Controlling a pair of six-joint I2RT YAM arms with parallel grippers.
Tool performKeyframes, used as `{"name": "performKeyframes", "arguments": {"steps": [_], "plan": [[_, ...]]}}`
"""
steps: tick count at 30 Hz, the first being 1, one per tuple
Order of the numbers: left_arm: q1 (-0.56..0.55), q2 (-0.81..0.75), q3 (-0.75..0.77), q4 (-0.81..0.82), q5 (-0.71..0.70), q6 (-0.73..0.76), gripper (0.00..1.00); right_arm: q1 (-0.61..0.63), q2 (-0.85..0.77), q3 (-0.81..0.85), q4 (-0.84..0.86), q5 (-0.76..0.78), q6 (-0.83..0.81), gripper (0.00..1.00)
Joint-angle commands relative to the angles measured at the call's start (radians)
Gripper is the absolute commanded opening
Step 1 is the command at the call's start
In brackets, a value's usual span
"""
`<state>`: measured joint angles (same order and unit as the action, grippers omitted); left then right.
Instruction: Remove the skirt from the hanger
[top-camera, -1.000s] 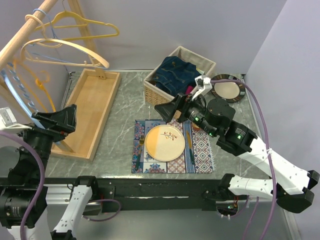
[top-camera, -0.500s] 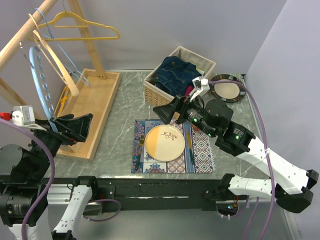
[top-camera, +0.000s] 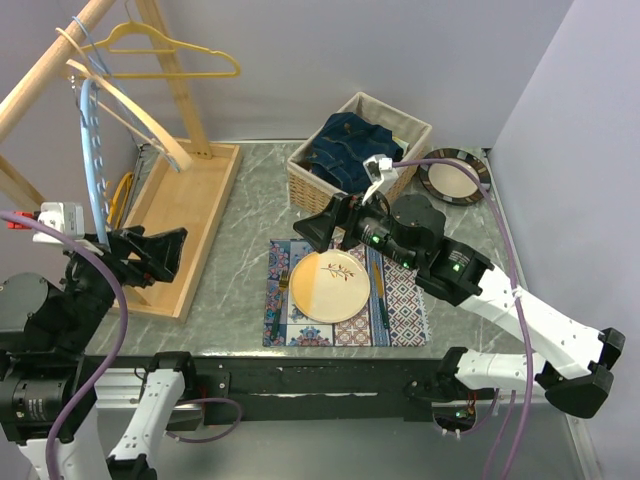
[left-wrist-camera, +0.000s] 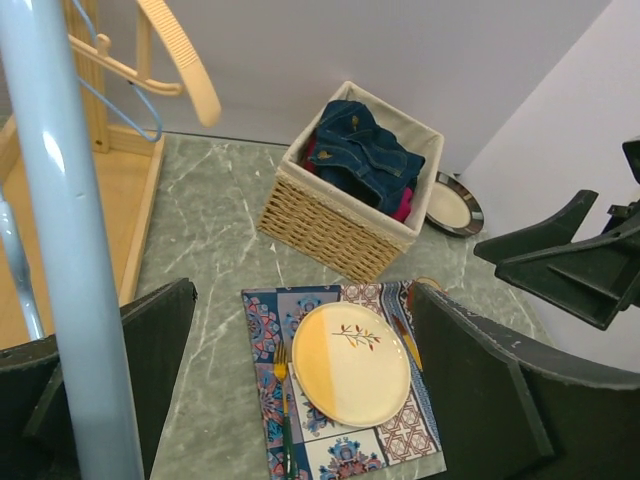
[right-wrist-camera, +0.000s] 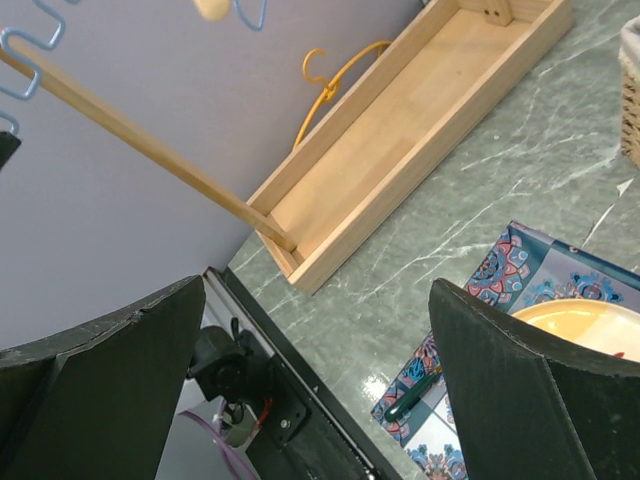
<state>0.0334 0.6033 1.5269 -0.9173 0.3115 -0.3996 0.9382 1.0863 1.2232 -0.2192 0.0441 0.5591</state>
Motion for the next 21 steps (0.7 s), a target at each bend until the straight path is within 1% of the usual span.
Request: {"name": "performKeyframes", "arguments": {"steps": [1, 6, 13, 15, 18, 19, 21], "plan": [[0.028, 0.029, 0.033, 0.063, 0.04, 0.054, 0.92, 0.004, 0.0, 0.022, 0.052, -0.018, -0.018, 1.0], [0.034, 0.055, 0.012, 0.107, 0.052, 0.065, 0.9, 0.004, -0.002, 0.013, 0.073, -0.033, -0.031, 1.0], [0.04, 0.133, 0.052, 0.178, 0.024, 0.09, 0.94, 0.004, 0.024, 0.03, 0.078, -0.064, -0.05, 1.0], [0.04, 0.145, 0.036, 0.204, 0.021, 0.091, 0.96, 0.005, 0.032, 0.035, 0.076, -0.066, -0.056, 1.0], [0.04, 0.184, 0.029, 0.198, 0.021, 0.102, 0.97, 0.004, 0.038, 0.042, 0.072, -0.058, -0.06, 1.0], [0.04, 0.184, 0.003, 0.207, 0.023, 0.107, 0.99, 0.004, 0.038, 0.045, 0.07, -0.059, -0.062, 1.0], [0.04, 0.168, -0.028, 0.222, 0.018, 0.113, 0.99, 0.005, 0.038, 0.045, 0.07, -0.053, -0.067, 1.0]]}}
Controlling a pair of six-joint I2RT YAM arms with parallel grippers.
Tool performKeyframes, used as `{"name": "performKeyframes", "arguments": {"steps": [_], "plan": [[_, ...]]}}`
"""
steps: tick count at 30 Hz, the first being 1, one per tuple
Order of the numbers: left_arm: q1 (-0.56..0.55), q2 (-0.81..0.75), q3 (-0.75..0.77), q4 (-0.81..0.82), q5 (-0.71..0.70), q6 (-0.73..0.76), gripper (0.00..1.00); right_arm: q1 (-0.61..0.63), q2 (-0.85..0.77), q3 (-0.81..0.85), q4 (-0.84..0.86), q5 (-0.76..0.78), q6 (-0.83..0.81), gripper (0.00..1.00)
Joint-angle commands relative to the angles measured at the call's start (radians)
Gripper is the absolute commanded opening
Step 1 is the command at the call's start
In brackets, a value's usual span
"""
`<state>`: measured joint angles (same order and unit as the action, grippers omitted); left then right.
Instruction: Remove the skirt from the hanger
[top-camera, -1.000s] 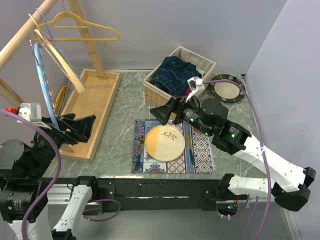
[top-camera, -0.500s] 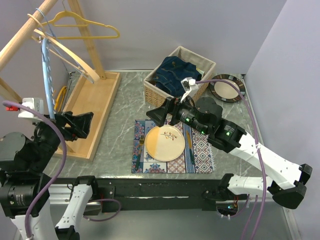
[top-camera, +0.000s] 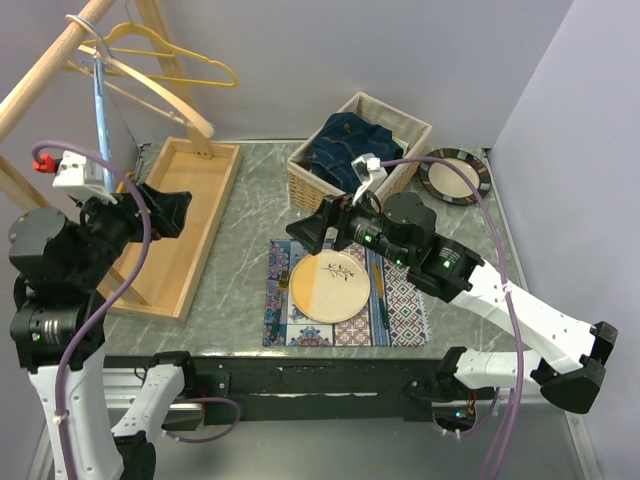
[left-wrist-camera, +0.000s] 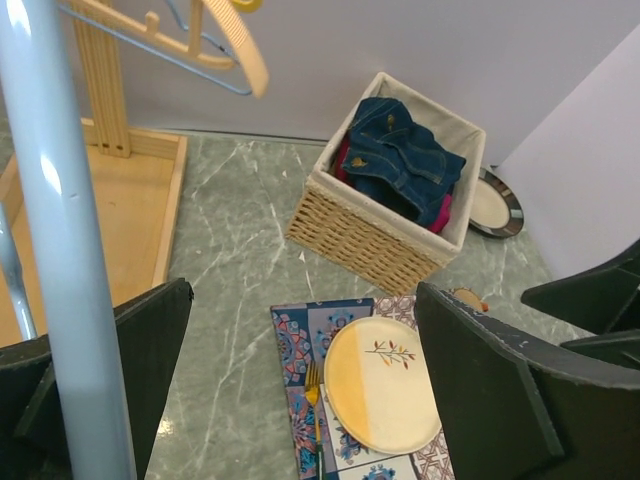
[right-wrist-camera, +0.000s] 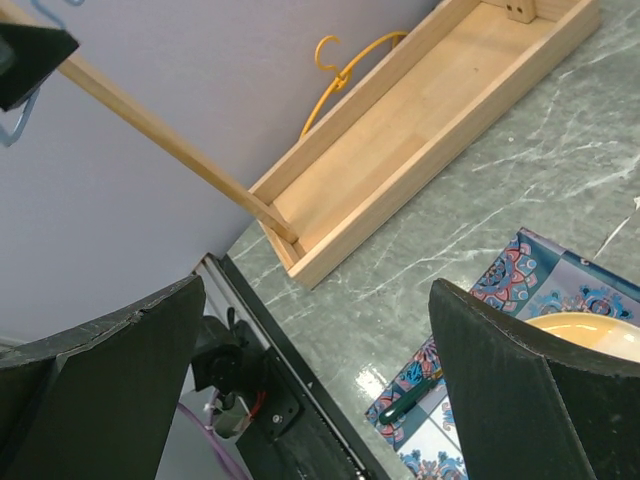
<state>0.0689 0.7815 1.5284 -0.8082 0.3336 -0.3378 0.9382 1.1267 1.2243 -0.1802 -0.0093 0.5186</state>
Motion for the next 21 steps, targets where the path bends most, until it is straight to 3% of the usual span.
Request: {"name": "performKeyframes", "arguments": {"steps": [1, 10, 15, 21], "plan": [[0.005, -0.027, -0.059, 0.124, -0.02, 0.059, 0.99, 0.004, -0.001, 0.043, 0.03, 0.002, -0.028, 1.0], [0.002, -0.018, -0.065, 0.073, -0.129, 0.025, 0.97, 0.002, 0.024, 0.043, 0.033, -0.014, -0.035, 1.0], [0.002, -0.125, -0.09, 0.144, -0.223, -0.053, 0.97, 0.005, 0.036, 0.09, -0.016, -0.014, -0.049, 1.0], [0.002, -0.125, -0.022, 0.119, -0.165, -0.075, 0.98, 0.004, -0.011, 0.05, 0.008, -0.008, -0.034, 1.0]]}}
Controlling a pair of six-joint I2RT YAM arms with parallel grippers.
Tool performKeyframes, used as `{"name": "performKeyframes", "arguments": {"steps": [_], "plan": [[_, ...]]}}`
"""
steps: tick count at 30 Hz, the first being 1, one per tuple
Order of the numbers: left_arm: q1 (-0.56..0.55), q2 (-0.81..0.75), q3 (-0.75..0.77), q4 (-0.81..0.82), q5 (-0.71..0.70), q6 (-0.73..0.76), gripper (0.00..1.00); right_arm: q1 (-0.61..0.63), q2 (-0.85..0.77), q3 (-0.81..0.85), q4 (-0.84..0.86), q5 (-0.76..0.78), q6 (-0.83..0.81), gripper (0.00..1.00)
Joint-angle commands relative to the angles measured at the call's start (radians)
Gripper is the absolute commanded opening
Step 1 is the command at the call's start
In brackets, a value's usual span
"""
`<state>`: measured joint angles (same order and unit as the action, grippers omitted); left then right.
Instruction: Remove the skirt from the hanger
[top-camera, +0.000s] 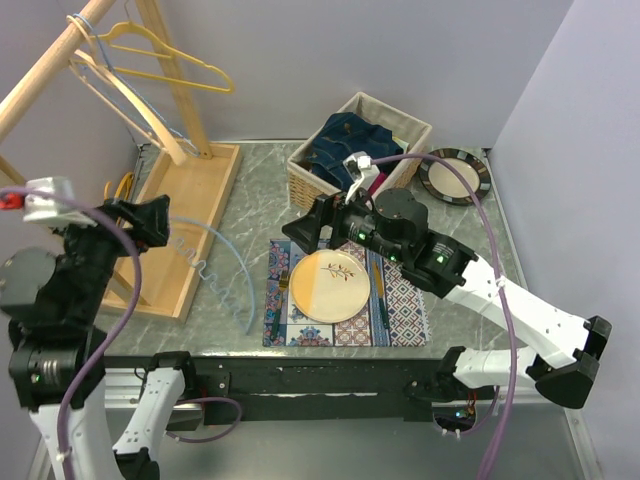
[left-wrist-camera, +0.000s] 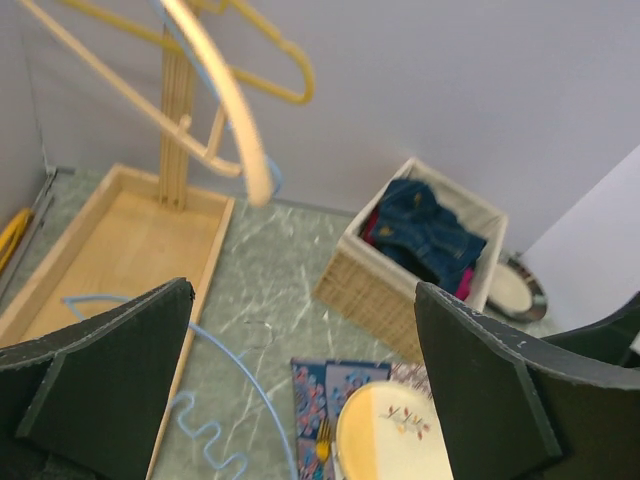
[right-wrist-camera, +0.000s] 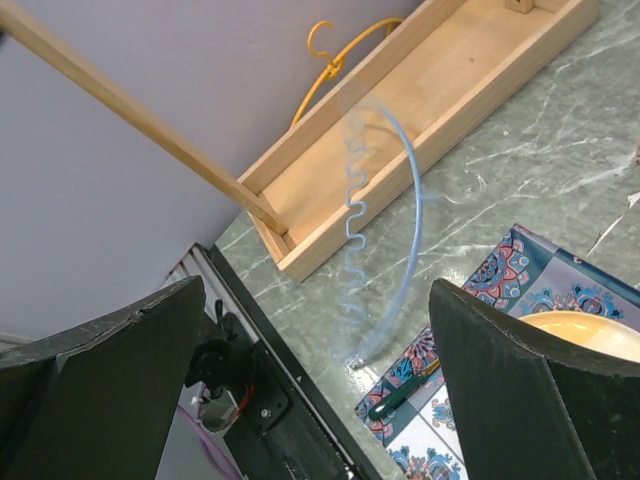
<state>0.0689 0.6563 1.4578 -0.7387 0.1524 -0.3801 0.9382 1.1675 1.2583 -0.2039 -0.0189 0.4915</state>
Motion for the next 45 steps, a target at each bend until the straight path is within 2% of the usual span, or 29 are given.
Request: {"name": "performKeyframes", "arguments": {"steps": [1, 6, 8, 11, 12, 16, 18, 20, 21, 23, 31, 41, 43, 45], "plan": [[0.002, 0.003, 0.049, 0.042, 0.033, -0.031, 0.99, 0.002, -0.054, 0.01, 0.034, 0.004, -0.005, 1.0], [0.002, -0.007, 0.032, -0.005, 0.039, -0.019, 0.99, 0.005, -0.036, -0.042, 0.095, 0.008, -0.002, 1.0], [0.003, -0.023, 0.013, -0.01, 0.099, -0.036, 0.99, 0.004, 0.009, -0.049, 0.113, 0.017, 0.045, 1.0], [0.002, -0.053, -0.008, -0.017, 0.16, -0.059, 0.97, 0.005, 0.09, -0.056, 0.156, 0.011, 0.105, 0.92], [0.002, -0.064, -0.01, -0.04, 0.165, -0.059, 0.97, 0.005, 0.118, -0.054, 0.164, 0.01, 0.119, 0.86], [0.003, -0.102, -0.031, -0.079, 0.124, -0.063, 0.97, 0.013, 0.304, -0.024, 0.192, -0.012, 0.173, 0.71], [0.002, -0.13, -0.05, -0.07, 0.116, -0.066, 0.97, 0.017, 0.377, -0.005, 0.208, -0.055, 0.135, 0.63], [0.002, -0.141, -0.05, -0.065, 0.119, -0.068, 0.97, 0.014, 0.478, 0.027, 0.253, -0.108, 0.003, 0.58], [0.003, -0.145, -0.051, -0.064, 0.121, -0.075, 0.97, 0.013, 0.51, 0.038, 0.25, -0.111, -0.039, 0.52], [0.002, -0.153, -0.06, -0.041, 0.125, -0.085, 0.97, -0.008, 0.601, 0.072, 0.248, -0.116, -0.097, 0.47], [0.002, -0.195, -0.143, 0.055, 0.145, -0.098, 0.97, -0.058, 0.845, 0.199, 0.242, -0.122, -0.211, 0.47], [0.002, -0.179, -0.132, 0.076, 0.138, -0.102, 0.97, -0.073, 0.978, 0.265, 0.234, -0.182, -0.271, 0.47], [0.002, -0.172, -0.126, 0.071, 0.147, -0.098, 0.97, -0.073, 0.988, 0.247, 0.261, -0.196, -0.263, 0.45], [0.003, -0.164, -0.123, 0.071, 0.151, -0.092, 0.97, -0.07, 0.995, 0.251, 0.268, -0.202, -0.263, 0.39]]}}
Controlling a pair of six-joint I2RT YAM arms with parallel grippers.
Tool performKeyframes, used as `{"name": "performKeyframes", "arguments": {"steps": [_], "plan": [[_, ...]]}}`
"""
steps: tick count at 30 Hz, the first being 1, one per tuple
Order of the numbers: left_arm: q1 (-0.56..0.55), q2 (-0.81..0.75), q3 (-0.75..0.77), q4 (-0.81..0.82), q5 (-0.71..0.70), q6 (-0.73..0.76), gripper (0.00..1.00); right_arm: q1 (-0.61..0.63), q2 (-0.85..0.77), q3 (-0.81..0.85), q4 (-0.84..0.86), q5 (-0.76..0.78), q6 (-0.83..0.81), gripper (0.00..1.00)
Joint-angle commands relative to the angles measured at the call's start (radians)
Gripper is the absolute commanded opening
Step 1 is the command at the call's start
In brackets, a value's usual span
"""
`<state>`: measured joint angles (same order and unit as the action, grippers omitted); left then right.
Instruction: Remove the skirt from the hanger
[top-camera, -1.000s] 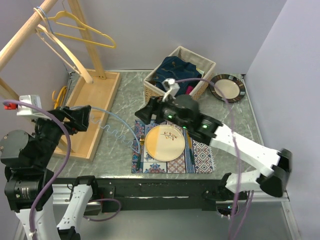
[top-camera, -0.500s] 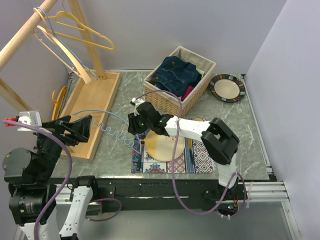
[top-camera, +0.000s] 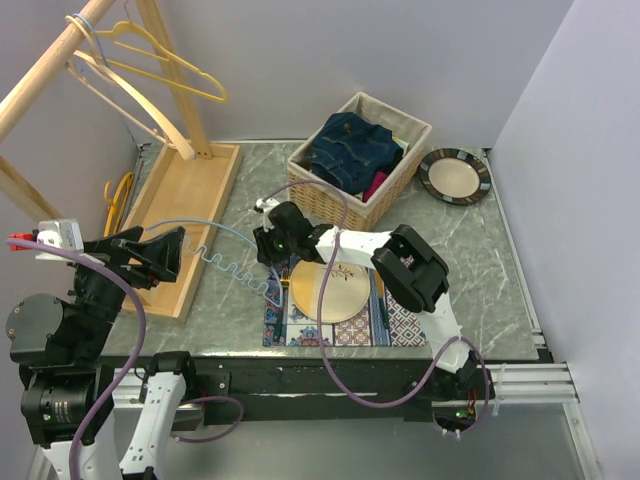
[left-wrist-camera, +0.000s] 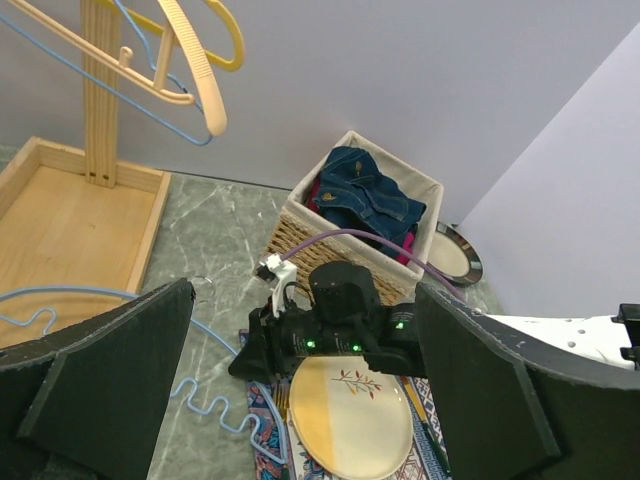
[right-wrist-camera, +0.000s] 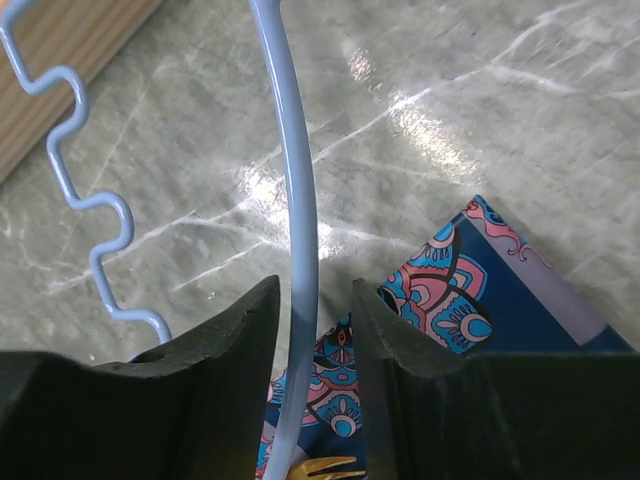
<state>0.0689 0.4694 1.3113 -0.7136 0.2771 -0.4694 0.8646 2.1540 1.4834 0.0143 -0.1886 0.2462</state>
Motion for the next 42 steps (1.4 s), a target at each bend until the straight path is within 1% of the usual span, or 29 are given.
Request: {"name": "performKeyframes", "arguments": {"steps": [1, 2, 4, 5, 8, 9, 10, 12, 17, 20, 21, 23, 24, 26, 27, 31, 34, 36, 37, 39, 40, 42], "plan": [[0.002, 0.023, 0.023, 0.057, 0.03, 0.0, 0.97, 0.002, 0.012, 0.028, 0.052, -0.034, -0.018, 0.35], [0.003, 0.025, 0.022, 0.065, 0.031, 0.0, 0.97, 0.002, 0.007, 0.028, 0.058, -0.034, -0.018, 0.24], [0.002, 0.023, 0.008, 0.075, 0.011, -0.003, 0.97, 0.004, -0.02, 0.014, 0.07, -0.02, -0.018, 0.12], [0.002, 0.026, 0.008, 0.069, 0.002, -0.003, 0.97, 0.004, -0.037, 0.011, 0.076, -0.011, -0.022, 0.0], [0.002, 0.047, 0.022, 0.037, -0.021, 0.006, 0.97, 0.007, -0.127, -0.002, 0.076, 0.044, -0.042, 0.0], [0.002, 0.052, 0.028, 0.033, -0.019, 0.011, 0.97, 0.008, -0.179, -0.003, 0.073, 0.063, -0.053, 0.0], [0.003, 0.058, 0.028, 0.031, -0.019, 0.014, 0.97, 0.007, -0.209, -0.011, 0.07, 0.111, -0.058, 0.0], [0.002, 0.071, 0.034, 0.025, -0.026, 0.018, 0.97, 0.013, -0.287, -0.02, 0.07, 0.152, -0.082, 0.0], [0.002, 0.112, 0.063, 0.023, -0.029, 0.003, 0.97, 0.022, -0.394, -0.034, 0.062, 0.256, -0.171, 0.0], [0.003, 0.136, 0.068, 0.04, -0.012, -0.009, 0.98, 0.037, -0.439, -0.048, 0.062, 0.328, -0.252, 0.0], [0.002, 0.143, 0.071, 0.042, -0.004, -0.011, 0.99, 0.045, -0.459, -0.058, 0.067, 0.39, -0.315, 0.0], [0.003, 0.167, 0.081, 0.04, 0.008, -0.014, 0.99, 0.06, -0.479, -0.066, 0.081, 0.451, -0.372, 0.0], [0.002, 0.173, 0.085, 0.04, 0.023, -0.017, 0.99, 0.066, -0.496, -0.072, 0.085, 0.513, -0.433, 0.0], [0.002, 0.182, 0.082, 0.054, 0.039, -0.018, 0.99, 0.08, -0.517, -0.081, 0.101, 0.566, -0.493, 0.0], [0.002, 0.186, 0.085, 0.057, 0.04, -0.018, 0.99, 0.082, -0.537, -0.092, 0.107, 0.615, -0.548, 0.0], [0.002, 0.202, 0.098, 0.052, 0.031, -0.017, 0.99, 0.083, -0.568, -0.121, 0.163, 0.69, -0.675, 0.0], [0.002, 0.218, 0.1, 0.054, -0.002, -0.015, 0.99, 0.083, -0.576, -0.15, 0.199, 0.706, -0.775, 0.0], [0.003, 0.236, 0.111, 0.043, -0.009, -0.017, 0.99, 0.099, -0.58, -0.188, 0.251, 0.707, -0.85, 0.0], [0.002, 0.241, 0.114, 0.043, -0.007, -0.017, 0.99, 0.108, -0.585, -0.204, 0.307, 0.724, -0.873, 0.0], [0.002, 0.241, 0.092, 0.071, 0.005, 0.0, 0.99, 0.123, -0.597, -0.253, 0.363, 0.755, -0.941, 0.0], [0.002, 0.238, 0.083, 0.083, 0.017, 0.009, 0.99, 0.143, -0.6, -0.268, 0.424, 0.77, -0.961, 0.0], [0.002, 0.232, 0.048, 0.13, 0.083, 0.038, 0.99, 0.165, -0.623, -0.319, 0.49, 0.808, -1.024, 0.0]]}}
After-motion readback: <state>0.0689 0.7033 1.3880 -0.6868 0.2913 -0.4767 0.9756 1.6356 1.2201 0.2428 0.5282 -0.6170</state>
